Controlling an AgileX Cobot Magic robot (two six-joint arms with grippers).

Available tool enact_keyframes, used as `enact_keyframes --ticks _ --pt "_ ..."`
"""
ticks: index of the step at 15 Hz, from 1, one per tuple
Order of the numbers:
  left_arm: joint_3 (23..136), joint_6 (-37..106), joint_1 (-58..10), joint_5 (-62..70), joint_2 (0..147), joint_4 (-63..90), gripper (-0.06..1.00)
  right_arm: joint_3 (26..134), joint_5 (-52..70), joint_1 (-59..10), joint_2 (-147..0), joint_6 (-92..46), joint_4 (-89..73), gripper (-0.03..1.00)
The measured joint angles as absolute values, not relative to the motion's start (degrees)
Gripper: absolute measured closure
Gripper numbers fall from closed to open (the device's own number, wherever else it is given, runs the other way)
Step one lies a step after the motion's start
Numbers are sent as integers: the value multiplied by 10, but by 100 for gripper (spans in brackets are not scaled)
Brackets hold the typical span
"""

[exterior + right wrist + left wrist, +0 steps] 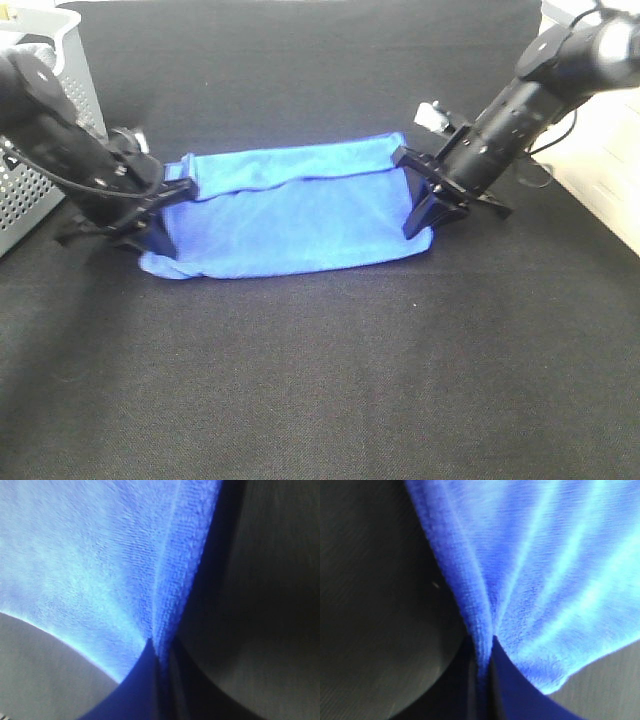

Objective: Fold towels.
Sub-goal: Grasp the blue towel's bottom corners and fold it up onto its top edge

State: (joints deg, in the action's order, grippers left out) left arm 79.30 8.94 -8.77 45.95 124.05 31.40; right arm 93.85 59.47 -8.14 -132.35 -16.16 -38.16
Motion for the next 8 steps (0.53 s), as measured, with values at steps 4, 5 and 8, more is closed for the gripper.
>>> enact_keyframes --ticks 4,5,8 --pt "694 89 -88 469 1149 284 94 794 566 -83 -1214 -163 -375 97" --pt "654 89 -88 466 1129 284 94 741 547 -85 -1185 -166 -375 97" --pt "537 89 -88 431 1068 294 94 604 493 -87 -1128 -187 -381 97"
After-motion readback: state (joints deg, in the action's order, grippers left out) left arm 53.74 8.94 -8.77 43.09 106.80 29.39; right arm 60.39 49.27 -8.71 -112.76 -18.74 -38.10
